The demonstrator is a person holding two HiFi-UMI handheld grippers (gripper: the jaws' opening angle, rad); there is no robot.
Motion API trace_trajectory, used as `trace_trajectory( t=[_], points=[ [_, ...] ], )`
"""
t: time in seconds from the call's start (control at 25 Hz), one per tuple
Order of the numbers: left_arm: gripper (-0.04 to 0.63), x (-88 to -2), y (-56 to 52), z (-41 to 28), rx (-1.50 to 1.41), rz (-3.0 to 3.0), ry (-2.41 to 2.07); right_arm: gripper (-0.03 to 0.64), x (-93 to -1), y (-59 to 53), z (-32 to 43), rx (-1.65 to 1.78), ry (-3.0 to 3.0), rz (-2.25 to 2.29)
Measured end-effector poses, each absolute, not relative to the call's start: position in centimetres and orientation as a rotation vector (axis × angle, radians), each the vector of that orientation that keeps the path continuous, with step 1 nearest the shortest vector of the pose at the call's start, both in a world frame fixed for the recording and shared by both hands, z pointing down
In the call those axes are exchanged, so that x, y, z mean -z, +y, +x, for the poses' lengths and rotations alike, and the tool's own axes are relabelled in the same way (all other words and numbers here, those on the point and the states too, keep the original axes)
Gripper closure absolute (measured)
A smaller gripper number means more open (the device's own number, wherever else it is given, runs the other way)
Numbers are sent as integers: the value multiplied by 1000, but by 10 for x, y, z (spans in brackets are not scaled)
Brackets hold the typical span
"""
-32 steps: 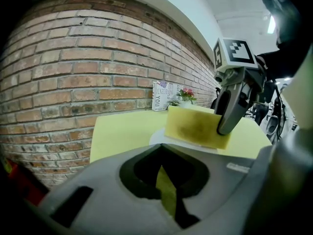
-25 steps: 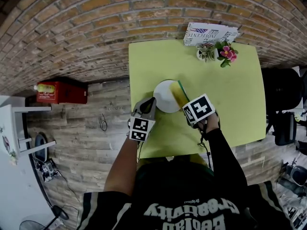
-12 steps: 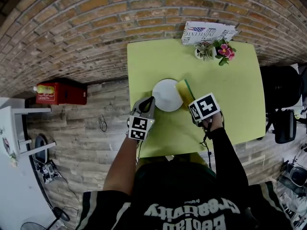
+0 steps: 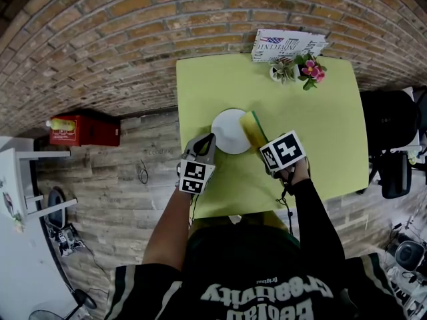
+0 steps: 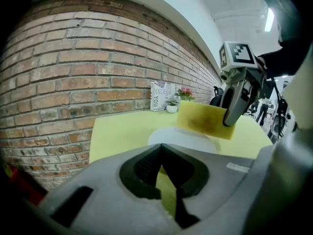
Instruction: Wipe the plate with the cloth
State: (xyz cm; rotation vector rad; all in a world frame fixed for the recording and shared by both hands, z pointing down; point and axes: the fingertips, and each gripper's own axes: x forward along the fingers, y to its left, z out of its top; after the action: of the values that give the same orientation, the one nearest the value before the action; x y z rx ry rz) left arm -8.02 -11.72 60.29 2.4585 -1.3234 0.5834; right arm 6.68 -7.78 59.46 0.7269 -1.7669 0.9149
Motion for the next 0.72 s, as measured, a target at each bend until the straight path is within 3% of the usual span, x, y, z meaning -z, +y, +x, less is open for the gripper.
trace_trajectory(
  t=[0.72],
  points=[
    [589, -605, -105, -81, -518, 2378, -1282, 486, -588, -54, -10, -890, -1812, 508]
  ],
)
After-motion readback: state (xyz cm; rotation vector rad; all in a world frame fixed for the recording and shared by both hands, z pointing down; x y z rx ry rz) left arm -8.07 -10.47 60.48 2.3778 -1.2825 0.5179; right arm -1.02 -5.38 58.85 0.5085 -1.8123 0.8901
